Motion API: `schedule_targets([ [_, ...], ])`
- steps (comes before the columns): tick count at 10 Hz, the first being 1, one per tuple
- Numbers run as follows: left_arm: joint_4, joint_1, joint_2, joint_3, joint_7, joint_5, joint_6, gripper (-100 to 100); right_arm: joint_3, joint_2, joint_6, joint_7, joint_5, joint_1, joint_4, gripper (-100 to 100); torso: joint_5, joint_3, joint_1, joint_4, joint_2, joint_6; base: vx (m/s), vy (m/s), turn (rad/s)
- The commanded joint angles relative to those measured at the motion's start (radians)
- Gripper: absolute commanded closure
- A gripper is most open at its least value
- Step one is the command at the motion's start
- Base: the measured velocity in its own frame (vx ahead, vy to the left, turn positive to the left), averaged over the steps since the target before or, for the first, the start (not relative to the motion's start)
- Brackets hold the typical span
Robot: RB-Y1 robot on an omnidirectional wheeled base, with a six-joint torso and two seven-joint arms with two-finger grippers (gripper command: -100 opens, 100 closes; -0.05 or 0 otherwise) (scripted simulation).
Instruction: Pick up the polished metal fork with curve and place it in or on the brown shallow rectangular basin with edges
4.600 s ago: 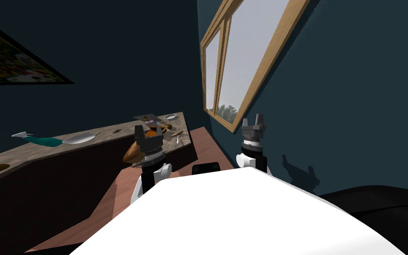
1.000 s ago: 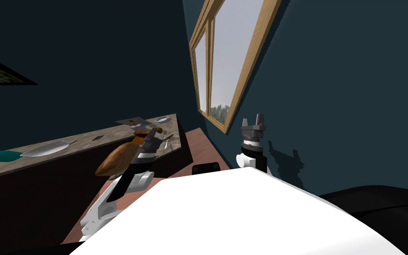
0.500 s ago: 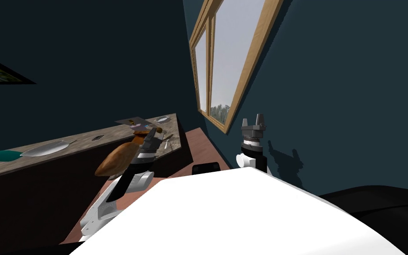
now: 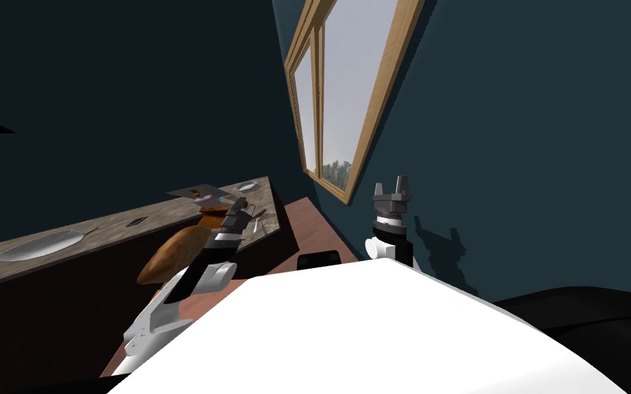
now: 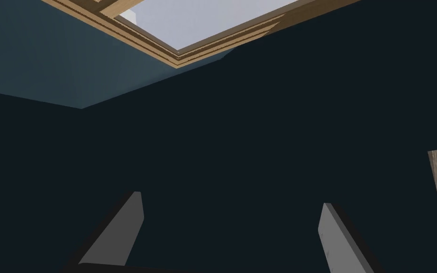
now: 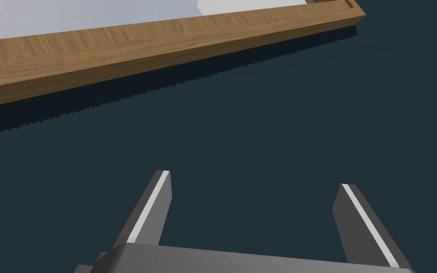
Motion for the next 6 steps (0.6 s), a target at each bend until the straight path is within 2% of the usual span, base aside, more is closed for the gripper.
schedule_targets([
  [1,0.015,-0.016,0.032,-0.004,-0.023,0.031,0.048,-100,0.000,0.000,0.000,0.000,0.000,0.000,0.000,0,0.000,0.000,0.000,0.000,0.000,0.000,-0.043,0.124,-0.177],
  [4,0.053,-0.047,0.104,-0.021,-0.071,0.105,0.140,-100,0.000,0.000,0.000,0.000,0.000,0.000,0.000,0,0.000,0.001,0.001,0.000,0.002,0.000,-0.064,0.134,-0.189],
  [5,0.053,-0.047,0.104,-0.021,-0.071,0.105,0.145,-100,0.000,0.000,0.000,0.000,0.000,0.000,0.000,0,0.000,0.001,0.002,0.000,0.002,0.000,-0.052,0.106,-0.065],
  [6,0.068,-0.057,0.131,-0.029,-0.089,0.133,0.182,-100,0.000,0.000,0.000,0.000,0.000,0.000,0.000,0,0.000,0.001,0.000,0.000,0.001,-0.001,-0.052,0.089,-0.138],
])
